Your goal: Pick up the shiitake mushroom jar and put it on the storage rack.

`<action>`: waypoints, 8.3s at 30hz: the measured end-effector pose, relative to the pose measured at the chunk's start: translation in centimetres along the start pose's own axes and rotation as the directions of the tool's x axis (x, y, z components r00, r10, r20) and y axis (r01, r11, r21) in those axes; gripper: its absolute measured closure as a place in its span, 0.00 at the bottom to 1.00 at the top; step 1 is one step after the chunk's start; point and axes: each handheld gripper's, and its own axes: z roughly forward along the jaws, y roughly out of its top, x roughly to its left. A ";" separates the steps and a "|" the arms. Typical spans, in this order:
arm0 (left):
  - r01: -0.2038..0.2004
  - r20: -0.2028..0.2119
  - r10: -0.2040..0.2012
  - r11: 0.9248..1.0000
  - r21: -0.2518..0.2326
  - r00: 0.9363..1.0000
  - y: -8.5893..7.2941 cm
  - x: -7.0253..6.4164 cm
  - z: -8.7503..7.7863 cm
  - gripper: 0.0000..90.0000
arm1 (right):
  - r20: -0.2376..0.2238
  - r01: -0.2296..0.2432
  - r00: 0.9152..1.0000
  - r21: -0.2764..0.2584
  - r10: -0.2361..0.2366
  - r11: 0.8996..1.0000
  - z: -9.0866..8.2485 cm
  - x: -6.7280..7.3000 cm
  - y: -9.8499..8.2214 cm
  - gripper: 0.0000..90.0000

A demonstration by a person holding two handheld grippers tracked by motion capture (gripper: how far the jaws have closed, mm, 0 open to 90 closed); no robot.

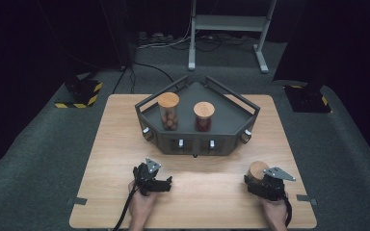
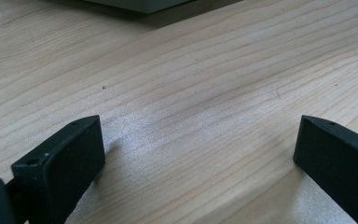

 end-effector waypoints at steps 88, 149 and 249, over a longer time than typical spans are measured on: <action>-0.003 0.000 0.003 1.000 0.004 1.000 0.0 0.0 0.0 0.02 | -0.073 0.107 0.991 -0.041 -0.110 0.993 -1.3 1.8 4.0 0.28; 0.002 0.001 -0.002 1.000 -0.002 1.000 0.0 0.0 0.0 0.02 | -0.127 0.129 0.983 -0.047 -0.134 0.990 -1.8 2.6 8.2 0.28; -0.002 0.002 0.002 1.000 0.003 1.000 0.0 0.0 0.0 0.02 | -0.187 0.191 0.961 -0.091 -0.205 0.977 -3.5 3.1 16.4 0.28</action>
